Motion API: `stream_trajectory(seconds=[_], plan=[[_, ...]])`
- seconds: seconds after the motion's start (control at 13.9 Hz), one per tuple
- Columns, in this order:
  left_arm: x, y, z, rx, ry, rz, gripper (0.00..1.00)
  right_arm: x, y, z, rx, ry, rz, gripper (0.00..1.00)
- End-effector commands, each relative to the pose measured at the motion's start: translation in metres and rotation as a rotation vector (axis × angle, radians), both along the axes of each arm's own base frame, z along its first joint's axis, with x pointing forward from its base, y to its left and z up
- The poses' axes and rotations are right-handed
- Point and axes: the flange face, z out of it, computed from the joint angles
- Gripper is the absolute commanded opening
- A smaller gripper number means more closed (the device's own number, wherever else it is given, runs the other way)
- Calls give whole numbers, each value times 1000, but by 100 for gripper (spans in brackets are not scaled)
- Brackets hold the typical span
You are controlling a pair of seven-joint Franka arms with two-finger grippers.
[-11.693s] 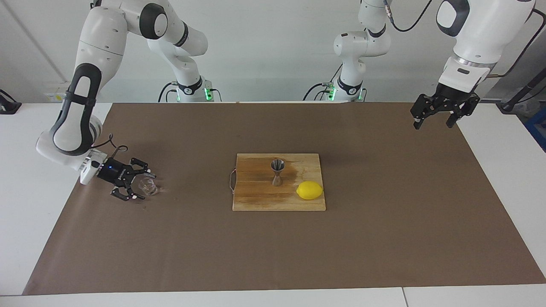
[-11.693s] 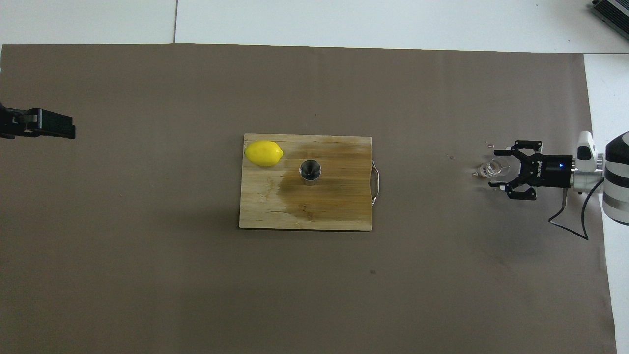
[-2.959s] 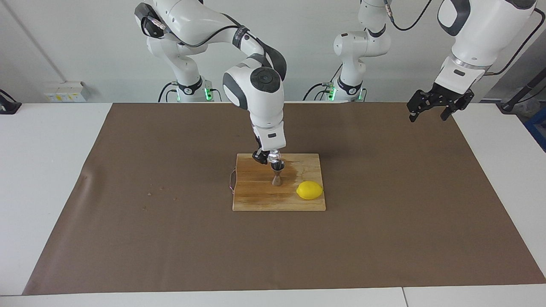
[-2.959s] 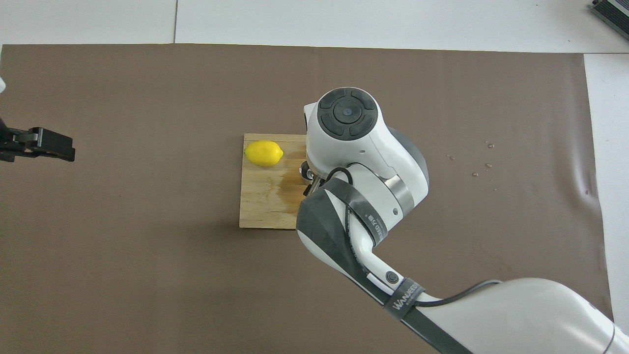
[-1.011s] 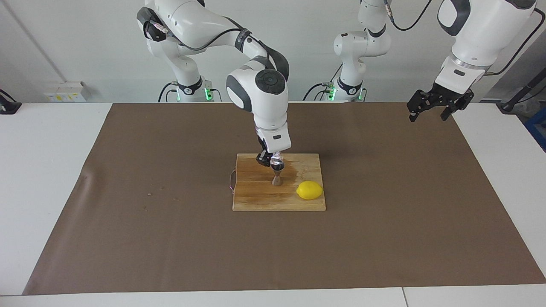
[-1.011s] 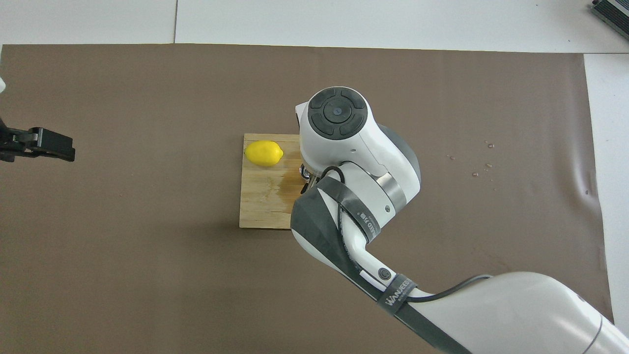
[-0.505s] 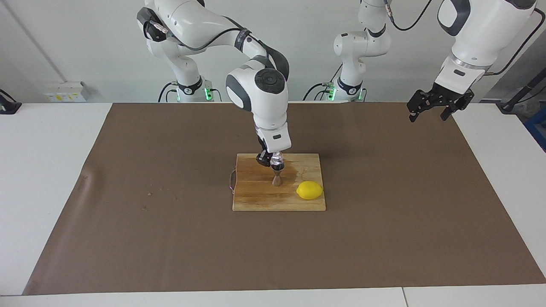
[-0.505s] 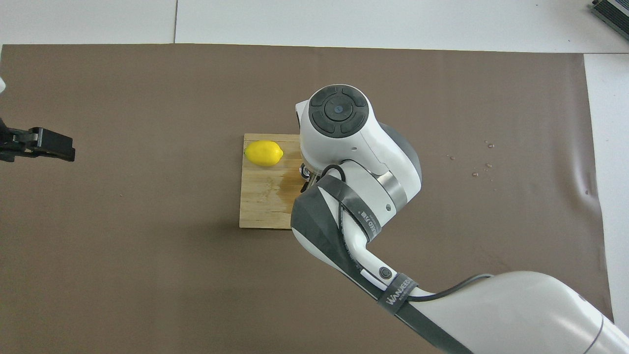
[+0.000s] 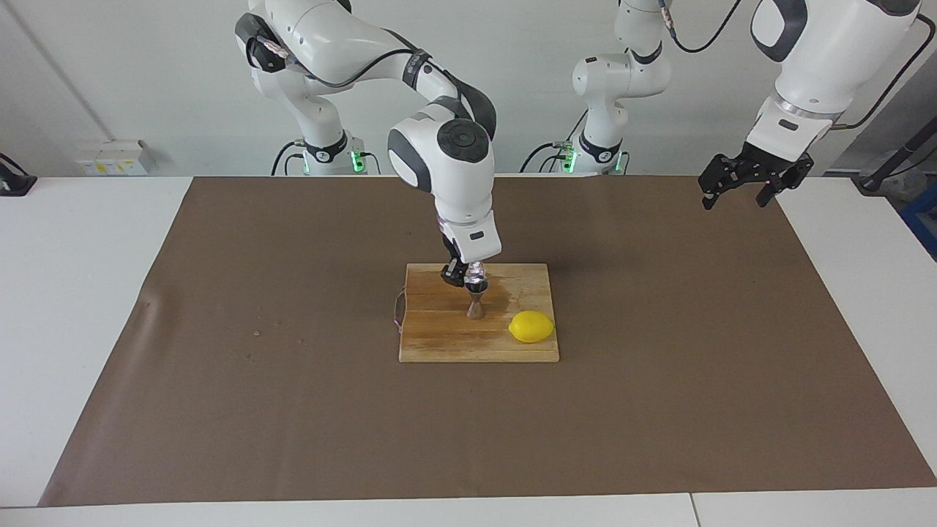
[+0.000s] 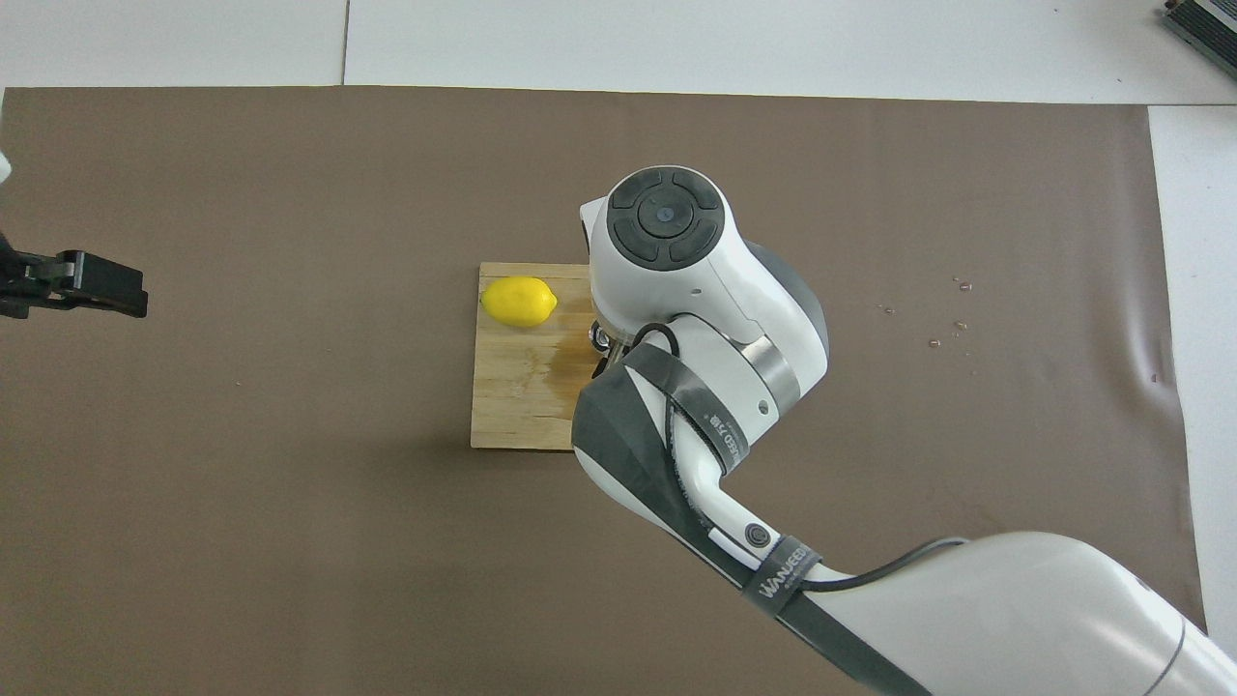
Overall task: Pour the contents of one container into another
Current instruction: 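Hold the clear glass tilted over the metal cup with the right gripper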
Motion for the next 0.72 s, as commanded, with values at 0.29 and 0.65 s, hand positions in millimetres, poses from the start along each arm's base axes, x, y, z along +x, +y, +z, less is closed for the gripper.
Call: stream_trajectory(seconds=[0.29,0.65], plan=[[-8,2,3,-2,3,13,100,7,-2,1,-9,-7,43,0],[-8,2,3,-2,3,13,100,8,-4,1,-13,-4,39,0]])
